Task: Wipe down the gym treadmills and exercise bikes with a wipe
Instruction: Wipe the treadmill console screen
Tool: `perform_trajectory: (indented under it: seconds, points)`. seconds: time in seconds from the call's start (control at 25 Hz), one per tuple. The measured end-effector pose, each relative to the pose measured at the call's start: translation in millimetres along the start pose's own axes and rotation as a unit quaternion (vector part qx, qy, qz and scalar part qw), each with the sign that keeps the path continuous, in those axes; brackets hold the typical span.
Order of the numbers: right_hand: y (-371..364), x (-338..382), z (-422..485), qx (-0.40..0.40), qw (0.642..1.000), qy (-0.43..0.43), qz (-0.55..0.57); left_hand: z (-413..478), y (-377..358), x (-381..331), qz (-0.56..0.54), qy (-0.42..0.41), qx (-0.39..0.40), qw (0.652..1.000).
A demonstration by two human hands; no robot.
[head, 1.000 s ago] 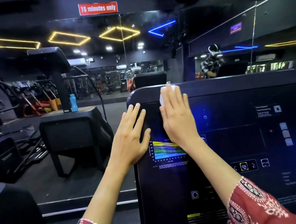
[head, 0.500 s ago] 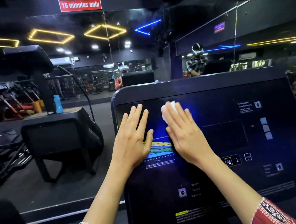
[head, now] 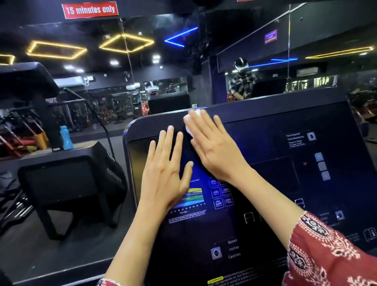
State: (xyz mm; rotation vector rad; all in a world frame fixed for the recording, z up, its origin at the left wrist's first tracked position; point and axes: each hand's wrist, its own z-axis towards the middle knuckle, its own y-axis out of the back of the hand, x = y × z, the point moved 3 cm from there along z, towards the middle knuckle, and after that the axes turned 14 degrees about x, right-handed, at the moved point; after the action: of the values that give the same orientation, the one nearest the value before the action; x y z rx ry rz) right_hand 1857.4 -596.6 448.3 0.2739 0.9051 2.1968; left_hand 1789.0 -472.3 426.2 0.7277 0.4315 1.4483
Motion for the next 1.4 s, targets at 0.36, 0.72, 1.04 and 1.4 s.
perform_trajectory:
  seconds: [0.36,0.72,1.04,1.4]
  points:
    - [9.1,-49.1,-33.8,-0.020,0.998,-0.058,0.001,3.7,-14.8,-34.9,0.032,0.031,0.003,0.999]
    - [-4.1,-41.7,-104.7,0.000,0.999,-0.029,-0.031,-33.4,-29.4,-68.0,0.020,0.057,0.013,0.998]
    - [-7.4,-21.1,-91.5,-0.007,0.999,-0.041,0.021,-68.3,-29.1,-62.6,0.010,0.079,0.008,0.997]
    - [-23.9,19.8,-101.3,0.019,0.998,0.046,0.036,-102.9,-25.5,-39.8,-0.006,0.119,0.003,0.993]
